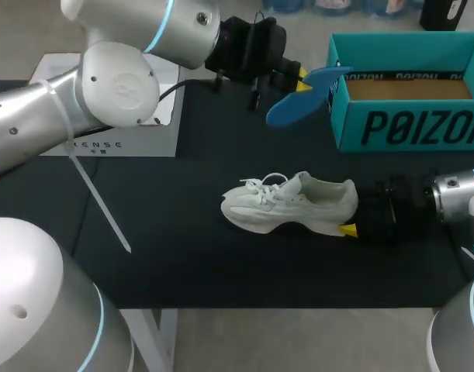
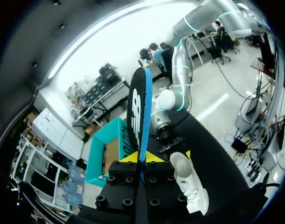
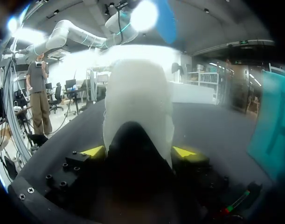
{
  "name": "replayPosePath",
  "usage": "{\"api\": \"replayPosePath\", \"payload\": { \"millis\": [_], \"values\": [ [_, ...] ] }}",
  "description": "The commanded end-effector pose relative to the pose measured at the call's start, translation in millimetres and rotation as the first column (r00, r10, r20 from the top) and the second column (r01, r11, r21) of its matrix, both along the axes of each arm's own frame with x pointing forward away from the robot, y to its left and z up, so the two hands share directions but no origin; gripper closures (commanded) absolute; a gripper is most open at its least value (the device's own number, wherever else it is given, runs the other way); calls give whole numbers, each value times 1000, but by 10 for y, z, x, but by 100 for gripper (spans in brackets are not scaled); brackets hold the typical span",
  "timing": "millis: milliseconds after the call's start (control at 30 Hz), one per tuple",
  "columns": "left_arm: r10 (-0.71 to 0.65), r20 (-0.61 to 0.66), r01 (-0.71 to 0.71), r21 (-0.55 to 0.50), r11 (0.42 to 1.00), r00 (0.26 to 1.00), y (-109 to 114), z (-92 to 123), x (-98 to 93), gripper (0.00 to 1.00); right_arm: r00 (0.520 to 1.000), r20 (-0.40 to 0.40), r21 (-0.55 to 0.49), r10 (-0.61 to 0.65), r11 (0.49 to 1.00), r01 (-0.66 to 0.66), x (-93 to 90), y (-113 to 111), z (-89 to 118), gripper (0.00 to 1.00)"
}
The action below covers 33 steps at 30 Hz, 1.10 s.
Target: Take the shoe out of the shoebox, open the shoe tongue, remove and reinsert the insole, then place the shoe into the shoebox
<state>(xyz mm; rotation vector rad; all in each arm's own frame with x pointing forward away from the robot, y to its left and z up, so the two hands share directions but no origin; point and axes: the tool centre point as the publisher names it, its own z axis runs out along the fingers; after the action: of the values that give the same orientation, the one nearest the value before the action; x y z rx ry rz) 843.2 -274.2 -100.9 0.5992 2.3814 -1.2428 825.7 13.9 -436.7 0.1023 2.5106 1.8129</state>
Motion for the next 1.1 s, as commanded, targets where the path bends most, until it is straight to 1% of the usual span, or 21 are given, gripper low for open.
{"api": "replayPosePath", "payload": {
  "millis": [33,200,233,267,300,367,400,467,500,533,567,600,667,700,767,833,900,933,1100],
  "values": [
    [-38,-9,37,-65,997,999,6,-37,5,100,1000,-1,-2,1,1000,-1,14,12,-49,100],
    [-38,-9,37,-65,997,999,6,-37,5,100,1000,-1,-2,1,1000,-1,14,12,-49,100],
    [-98,-31,95,-88,992,995,33,23,90,100,1000,-1,-2,1,1000,-1,14,12,-49,100],
    [-121,-45,116,-90,989,992,55,80,172,100,1000,-1,-2,1,1000,-1,14,12,-49,100],
    [-137,-50,133,-71,989,989,67,131,238,100,1000,-1,-2,1,1000,-1,14,12,-49,100],
    [-179,-59,175,-75,982,982,102,248,355,100,1000,-1,-2,1,1000,-1,14,12,-49,100],
    [-222,-80,218,-63,974,972,109,305,415,100,1000,-1,-2,1,1000,-1,14,12,-49,100],
    [-271,-110,261,-98,960,956,138,408,514,100,1000,-1,-2,1,1000,-1,14,12,-49,100],
    [-296,-130,285,-94,954,946,141,451,555,100,1000,-1,-2,1,1000,-1,14,12,-49,100],
    [-322,-149,305,-123,944,935,147,495,601,100,1000,-1,-2,1,1000,-1,14,12,-49,100],
    [-343,-166,321,-146,936,924,163,539,642,100,1000,-1,-2,1,1000,-1,14,12,-49,100],
    [-347,-181,327,-131,936,920,165,580,688,100,1000,-1,-2,1,1000,-1,14,12,-49,100],
    [-357,-212,327,-164,931,910,188,635,759,100,1000,-1,-2,1,1000,-1,14,12,-49,100],
    [-355,-225,325,-162,932,907,199,665,790,100,1000,-1,-2,1,1000,-1,14,12,-49,100],
    [-357,-266,309,-204,929,895,236,722,852,100,1000,-1,-2,1,1000,-1,14,12,-49,100],
    [-354,-304,294,-227,928,884,268,761,887,100,1000,-1,-2,1,1000,-1,14,12,-49,100],
    [-335,-339,269,-228,936,879,290,772,902,100,1000,-1,-2,1,1000,-1,14,12,-49,100],
    [-336,-356,262,-241,934,872,304,774,899,100,1000,-1,-2,1,1000,-1,14,12,-49,100],
    [-312,-417,231,-234,944,854,348,750,838,100,1000,-1,-2,1,1000,-1,14,12,-49,100]
  ]
}}
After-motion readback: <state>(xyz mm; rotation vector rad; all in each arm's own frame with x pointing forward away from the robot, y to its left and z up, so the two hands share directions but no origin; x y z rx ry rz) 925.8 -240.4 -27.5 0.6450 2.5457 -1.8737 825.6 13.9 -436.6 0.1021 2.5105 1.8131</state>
